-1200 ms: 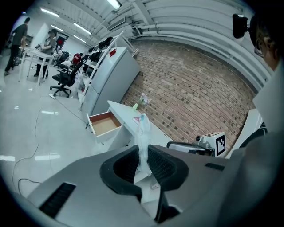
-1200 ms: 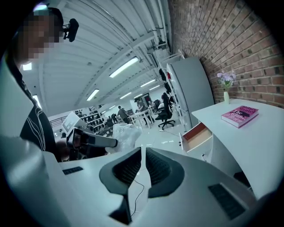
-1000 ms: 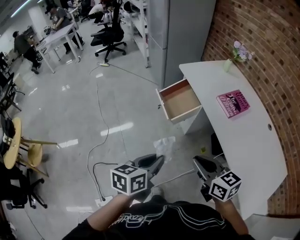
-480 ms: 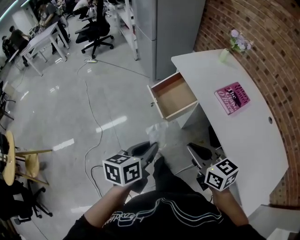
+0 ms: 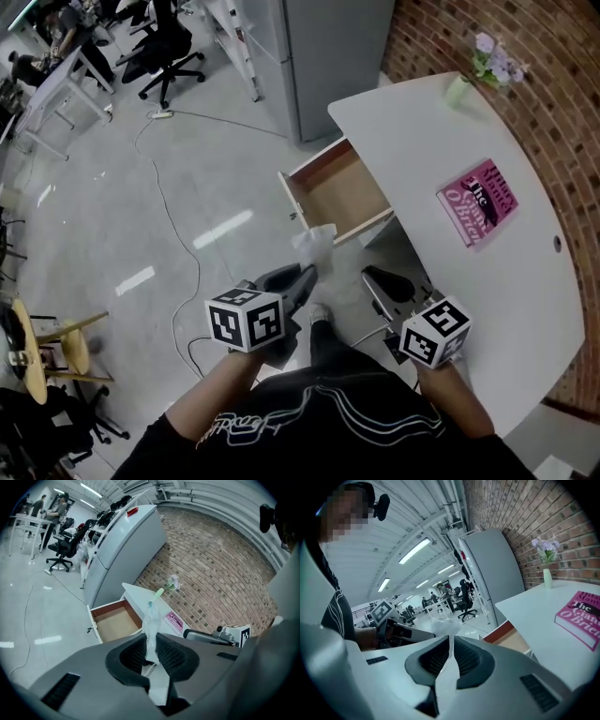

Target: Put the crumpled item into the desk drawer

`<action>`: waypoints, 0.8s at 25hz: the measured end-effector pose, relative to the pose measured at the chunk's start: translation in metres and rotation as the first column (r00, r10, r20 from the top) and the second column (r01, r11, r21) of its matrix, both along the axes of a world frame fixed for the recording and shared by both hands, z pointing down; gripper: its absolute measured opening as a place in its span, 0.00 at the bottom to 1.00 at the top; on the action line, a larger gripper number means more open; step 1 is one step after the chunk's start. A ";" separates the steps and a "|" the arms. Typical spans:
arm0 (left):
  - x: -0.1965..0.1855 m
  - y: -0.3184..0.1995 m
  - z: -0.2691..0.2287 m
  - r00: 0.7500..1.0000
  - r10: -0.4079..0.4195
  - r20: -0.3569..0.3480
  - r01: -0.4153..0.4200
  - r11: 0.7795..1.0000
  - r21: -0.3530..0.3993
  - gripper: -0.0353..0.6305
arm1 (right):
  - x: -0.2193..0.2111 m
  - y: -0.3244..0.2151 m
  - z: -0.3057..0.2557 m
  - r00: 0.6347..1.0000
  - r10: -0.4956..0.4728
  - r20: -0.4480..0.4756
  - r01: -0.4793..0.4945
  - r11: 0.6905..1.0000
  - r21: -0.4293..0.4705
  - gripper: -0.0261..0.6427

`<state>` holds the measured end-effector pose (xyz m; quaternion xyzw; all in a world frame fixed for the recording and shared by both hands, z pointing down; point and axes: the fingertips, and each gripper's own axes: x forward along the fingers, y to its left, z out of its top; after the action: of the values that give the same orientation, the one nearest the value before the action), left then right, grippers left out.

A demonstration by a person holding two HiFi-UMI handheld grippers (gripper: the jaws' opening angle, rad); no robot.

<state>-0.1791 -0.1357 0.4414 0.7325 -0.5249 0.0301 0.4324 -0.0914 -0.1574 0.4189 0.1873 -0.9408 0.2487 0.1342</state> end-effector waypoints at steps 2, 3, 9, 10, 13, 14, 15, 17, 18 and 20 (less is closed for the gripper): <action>-0.007 -0.032 0.013 1.000 0.006 0.018 -0.005 1.000 -0.030 0.16 | -0.007 -0.034 0.008 1.000 0.003 0.015 -0.003 1.000 -0.022 0.12; -0.009 -0.046 0.020 1.000 0.008 0.024 -0.007 0.999 -0.047 0.16 | -0.009 -0.049 0.012 1.000 0.006 0.018 -0.005 1.000 -0.031 0.12; -0.014 -0.112 0.061 0.999 0.032 0.022 -0.030 0.995 -0.091 0.16 | -0.016 -0.112 0.034 1.000 0.019 0.000 -0.019 0.999 -0.041 0.12; -0.015 -0.121 0.068 0.999 0.039 0.024 -0.036 0.995 -0.096 0.16 | -0.016 -0.117 0.037 1.000 0.020 -0.005 -0.020 0.999 -0.042 0.12; -0.015 -0.141 0.092 0.999 0.039 0.019 -0.036 0.992 -0.119 0.16 | -0.015 -0.123 0.048 1.000 0.017 -0.020 -0.018 0.999 -0.048 0.12; -0.016 -0.147 0.100 0.999 0.034 0.012 -0.032 0.991 -0.126 0.16 | -0.014 -0.124 0.052 1.000 0.018 -0.025 -0.019 0.999 -0.049 0.12; -0.017 -0.154 0.108 1.000 0.029 0.004 -0.028 0.991 -0.134 0.16 | -0.013 -0.126 0.056 0.999 0.022 -0.028 -0.024 0.998 -0.052 0.12; -0.018 -0.165 0.125 0.999 0.024 -0.020 -0.027 0.987 -0.157 0.16 | -0.011 -0.129 0.064 0.999 0.040 -0.026 -0.042 0.997 -0.064 0.12; -0.018 -0.171 0.133 0.999 0.024 -0.036 -0.030 0.985 -0.170 0.16 | -0.009 -0.130 0.068 0.998 0.049 -0.025 -0.051 0.996 -0.073 0.12; -0.015 -0.182 0.152 0.998 0.032 -0.063 -0.044 0.980 -0.196 0.16 | -0.005 -0.133 0.077 0.997 0.065 -0.030 -0.068 0.994 -0.089 0.12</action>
<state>-0.1943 -0.3173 0.5930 0.6965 -0.4922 0.0686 0.5175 -0.0968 -0.2903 0.4957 0.2156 -0.9199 0.2928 0.1468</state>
